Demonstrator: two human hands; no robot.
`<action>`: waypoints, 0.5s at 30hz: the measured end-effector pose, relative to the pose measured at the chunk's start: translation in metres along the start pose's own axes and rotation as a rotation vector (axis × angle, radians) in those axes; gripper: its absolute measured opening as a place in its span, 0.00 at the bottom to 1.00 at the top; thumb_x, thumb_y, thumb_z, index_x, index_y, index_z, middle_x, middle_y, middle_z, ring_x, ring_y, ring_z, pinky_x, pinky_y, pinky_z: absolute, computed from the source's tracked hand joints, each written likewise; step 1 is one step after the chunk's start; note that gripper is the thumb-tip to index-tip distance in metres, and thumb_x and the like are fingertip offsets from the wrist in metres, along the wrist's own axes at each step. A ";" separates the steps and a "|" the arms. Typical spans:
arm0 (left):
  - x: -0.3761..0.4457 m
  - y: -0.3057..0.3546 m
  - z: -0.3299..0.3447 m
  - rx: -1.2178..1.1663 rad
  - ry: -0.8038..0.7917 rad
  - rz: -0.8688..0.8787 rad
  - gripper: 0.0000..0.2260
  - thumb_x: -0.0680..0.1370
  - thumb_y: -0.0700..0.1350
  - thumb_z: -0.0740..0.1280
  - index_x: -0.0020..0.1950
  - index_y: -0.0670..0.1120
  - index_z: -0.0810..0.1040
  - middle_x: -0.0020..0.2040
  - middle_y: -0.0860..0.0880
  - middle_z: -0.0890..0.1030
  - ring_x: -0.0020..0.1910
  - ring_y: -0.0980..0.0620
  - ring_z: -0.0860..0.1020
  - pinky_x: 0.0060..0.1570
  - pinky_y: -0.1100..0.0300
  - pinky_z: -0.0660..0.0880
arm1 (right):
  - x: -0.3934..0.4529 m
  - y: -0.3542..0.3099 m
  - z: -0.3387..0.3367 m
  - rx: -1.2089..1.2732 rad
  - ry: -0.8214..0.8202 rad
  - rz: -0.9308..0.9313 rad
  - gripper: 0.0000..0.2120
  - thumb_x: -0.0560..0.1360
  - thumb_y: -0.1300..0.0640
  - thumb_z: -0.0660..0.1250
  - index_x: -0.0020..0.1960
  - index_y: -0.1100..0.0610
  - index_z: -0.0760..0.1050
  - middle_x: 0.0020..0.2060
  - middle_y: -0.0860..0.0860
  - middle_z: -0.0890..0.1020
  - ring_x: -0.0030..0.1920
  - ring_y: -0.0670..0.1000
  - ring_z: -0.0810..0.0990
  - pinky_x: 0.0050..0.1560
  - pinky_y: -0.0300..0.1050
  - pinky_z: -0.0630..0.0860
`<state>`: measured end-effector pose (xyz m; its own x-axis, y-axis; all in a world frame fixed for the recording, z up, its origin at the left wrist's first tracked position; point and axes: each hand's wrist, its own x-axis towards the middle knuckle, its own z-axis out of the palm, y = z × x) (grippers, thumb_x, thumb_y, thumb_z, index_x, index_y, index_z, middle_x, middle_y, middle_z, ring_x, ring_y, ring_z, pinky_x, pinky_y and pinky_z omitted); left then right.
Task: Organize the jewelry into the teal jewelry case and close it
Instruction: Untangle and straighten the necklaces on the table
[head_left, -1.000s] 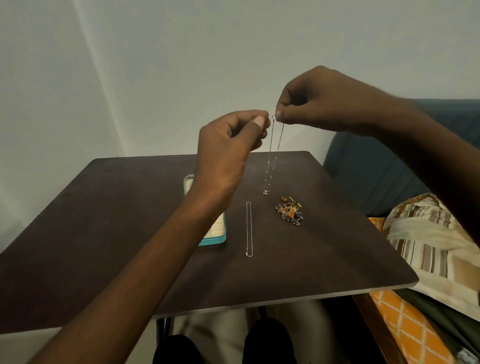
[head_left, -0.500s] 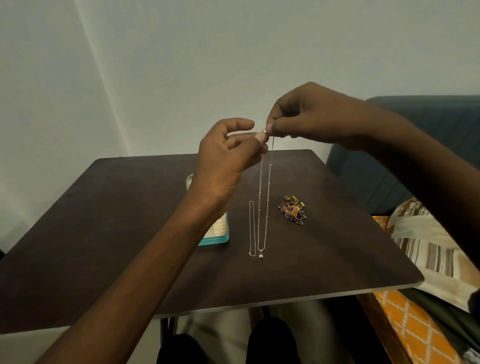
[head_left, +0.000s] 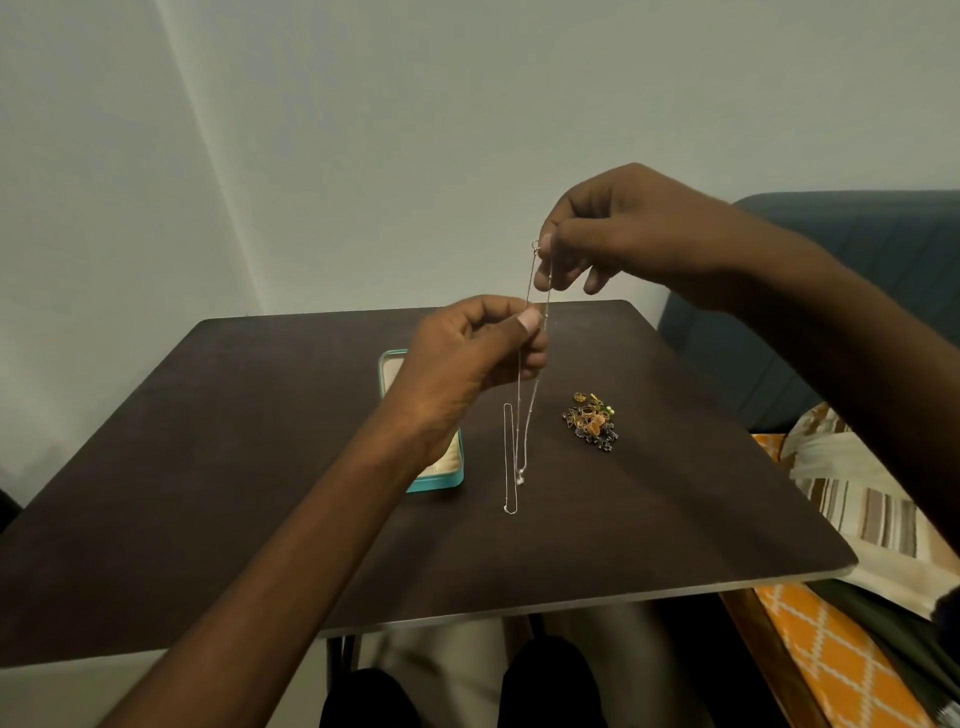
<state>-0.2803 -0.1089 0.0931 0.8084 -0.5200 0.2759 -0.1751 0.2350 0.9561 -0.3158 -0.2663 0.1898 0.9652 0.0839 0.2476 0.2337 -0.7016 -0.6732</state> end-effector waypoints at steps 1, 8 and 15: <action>-0.002 -0.003 0.000 -0.030 -0.018 -0.021 0.05 0.77 0.41 0.65 0.50 0.41 0.78 0.37 0.47 0.81 0.39 0.51 0.80 0.46 0.57 0.80 | -0.001 0.000 0.000 0.033 -0.001 0.005 0.07 0.75 0.60 0.62 0.43 0.60 0.78 0.39 0.52 0.85 0.42 0.48 0.83 0.39 0.40 0.76; -0.022 -0.022 0.004 -0.296 -0.133 -0.096 0.10 0.73 0.46 0.64 0.48 0.42 0.79 0.36 0.48 0.81 0.34 0.54 0.79 0.41 0.59 0.80 | -0.002 0.004 0.008 0.348 -0.002 0.088 0.08 0.77 0.61 0.60 0.42 0.59 0.76 0.31 0.52 0.83 0.37 0.51 0.82 0.42 0.45 0.78; -0.030 -0.033 0.007 -0.343 -0.168 -0.158 0.10 0.75 0.45 0.61 0.47 0.42 0.80 0.38 0.45 0.82 0.37 0.51 0.82 0.43 0.58 0.81 | -0.003 0.006 0.015 0.494 0.023 0.118 0.07 0.76 0.60 0.62 0.41 0.58 0.75 0.25 0.48 0.75 0.31 0.49 0.78 0.41 0.46 0.79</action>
<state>-0.3024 -0.1066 0.0540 0.7023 -0.6917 0.1683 0.1640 0.3873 0.9072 -0.3154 -0.2597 0.1746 0.9868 0.0046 0.1619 0.1564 -0.2862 -0.9453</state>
